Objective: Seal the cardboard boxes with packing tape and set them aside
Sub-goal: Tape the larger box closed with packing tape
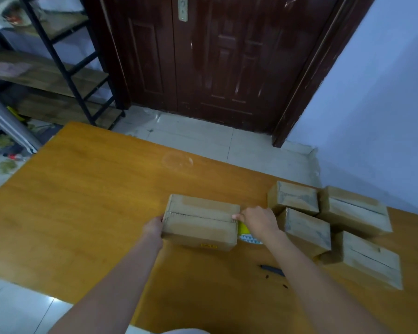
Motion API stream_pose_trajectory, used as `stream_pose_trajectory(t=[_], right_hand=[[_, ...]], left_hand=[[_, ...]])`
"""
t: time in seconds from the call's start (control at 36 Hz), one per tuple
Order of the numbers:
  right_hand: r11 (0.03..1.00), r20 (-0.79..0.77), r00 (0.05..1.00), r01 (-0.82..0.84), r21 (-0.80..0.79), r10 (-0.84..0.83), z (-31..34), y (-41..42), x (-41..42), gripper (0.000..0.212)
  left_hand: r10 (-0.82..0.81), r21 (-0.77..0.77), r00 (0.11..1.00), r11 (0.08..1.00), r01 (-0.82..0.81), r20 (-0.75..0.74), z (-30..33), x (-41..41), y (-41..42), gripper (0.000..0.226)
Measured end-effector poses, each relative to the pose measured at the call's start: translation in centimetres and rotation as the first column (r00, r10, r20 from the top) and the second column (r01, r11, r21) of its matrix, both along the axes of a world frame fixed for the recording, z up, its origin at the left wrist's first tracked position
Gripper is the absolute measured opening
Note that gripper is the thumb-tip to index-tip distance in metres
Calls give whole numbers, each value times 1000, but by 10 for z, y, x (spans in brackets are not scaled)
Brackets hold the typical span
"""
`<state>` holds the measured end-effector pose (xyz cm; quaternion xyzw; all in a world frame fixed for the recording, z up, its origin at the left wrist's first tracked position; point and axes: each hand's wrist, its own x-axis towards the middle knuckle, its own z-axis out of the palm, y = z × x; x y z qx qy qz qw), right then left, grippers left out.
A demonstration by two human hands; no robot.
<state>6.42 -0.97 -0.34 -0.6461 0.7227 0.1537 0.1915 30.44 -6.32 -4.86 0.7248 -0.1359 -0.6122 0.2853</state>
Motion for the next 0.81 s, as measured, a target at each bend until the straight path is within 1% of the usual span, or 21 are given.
stream_pose_trajectory(t=[0.06,0.08,0.11,0.17,0.19,0.25,0.28,0.31,0.33,0.36,0.39,0.42,0.47,0.53,0.56,0.58,0.61,0.69,0.75,0.78,0.81], right_hand=[[998,45,997,55,-11,-54,0,8,0,40],[997,70,994,80,-14,-79,-1,13,0,39],[992,102,987,128,-15,-126,-3,18,2,43],[964,206,945,264,-28,-253,-7,30,7,54],[944,269,913,328,-38,-307,-9,36,11,58],[898,388,836,438,-46,-389,-12,49,17,59],[873,445,790,487,-37,-422,-13,56,19,59],[852,500,744,524,-24,-443,-13,62,21,57],[831,555,690,556,4,-465,-13,69,22,55],[809,616,622,587,41,-483,-14,76,23,52],[786,674,544,612,89,-500,-15,82,24,50],[765,724,465,630,134,-509,-16,88,26,46],[755,790,356,626,195,-499,-18,99,31,30],[757,834,251,597,266,-491,-23,110,36,16],[751,851,187,586,305,-491,-26,116,39,12],[747,865,135,579,326,-483,-30,121,40,10],[746,877,107,580,328,-469,-34,125,41,10],[745,894,110,602,288,-434,-39,131,42,12],[751,897,144,611,251,-418,-40,129,44,18],[758,890,183,611,229,-417,-43,127,45,23],[772,867,254,601,205,-429,-49,126,45,26]], left_hand=[[-39,-28,998,999,41,50,-2,-1,-8,33],[-66,-45,988,996,72,136,0,-1,-12,34],[-60,-80,966,993,83,250,-3,-2,-18,33],[-29,-218,906,967,133,423,-4,-1,-25,34],[6,-302,856,937,175,516,-3,-1,-25,34],[-5,-410,725,822,395,688,3,-6,-18,31],[-12,-446,654,722,529,757,4,-10,-14,30],[-42,-442,590,620,648,806,8,-17,-8,32],[-107,-392,515,525,756,850,8,-24,-2,36],[-192,-301,412,427,852,891,11,-32,4,42],[-272,-201,299,336,920,915,9,-40,7,49],[-344,-118,208,266,957,916,5,-48,9,56],[-461,47,32,158,986,887,0,-63,9,64],[-448,181,-129,75,981,885,-6,-74,9,69],[-414,228,-184,60,972,891,-8,-77,11,71],[-379,246,-207,57,968,902,-11,-79,11,72],[-353,247,-209,63,967,912,-12,-79,12,72],[-312,253,-221,63,965,924,-16,-78,12,72],[-308,261,-231,60,963,923,-18,-77,11,75],[-304,259,-229,61,964,925,-18,-77,11,79],[-301,259,-229,65,964,926,-18,-77,11,83]])
